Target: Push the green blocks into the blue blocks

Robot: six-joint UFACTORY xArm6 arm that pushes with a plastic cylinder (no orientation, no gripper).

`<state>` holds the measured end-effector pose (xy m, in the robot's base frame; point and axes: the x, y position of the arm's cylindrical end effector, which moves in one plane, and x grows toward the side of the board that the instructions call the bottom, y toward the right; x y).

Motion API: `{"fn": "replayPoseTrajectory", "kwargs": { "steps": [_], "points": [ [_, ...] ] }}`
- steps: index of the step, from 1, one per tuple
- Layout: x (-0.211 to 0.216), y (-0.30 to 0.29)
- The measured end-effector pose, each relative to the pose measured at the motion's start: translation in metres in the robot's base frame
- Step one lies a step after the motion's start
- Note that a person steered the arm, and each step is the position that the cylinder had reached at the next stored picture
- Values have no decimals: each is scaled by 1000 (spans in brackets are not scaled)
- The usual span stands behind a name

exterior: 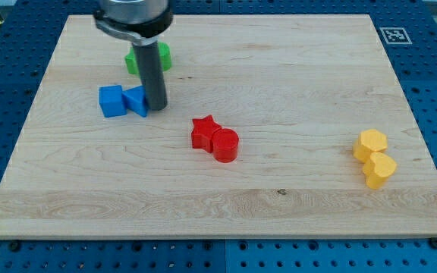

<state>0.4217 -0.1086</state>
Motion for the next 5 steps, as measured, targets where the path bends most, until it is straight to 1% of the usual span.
{"fn": "replayPoseTrajectory", "kwargs": {
  "steps": [1, 2, 3, 4, 5],
  "points": [
    [-22, 36],
    [-76, 109],
    [-126, 123],
    [-138, 77],
    [-132, 22]
  ]
}}
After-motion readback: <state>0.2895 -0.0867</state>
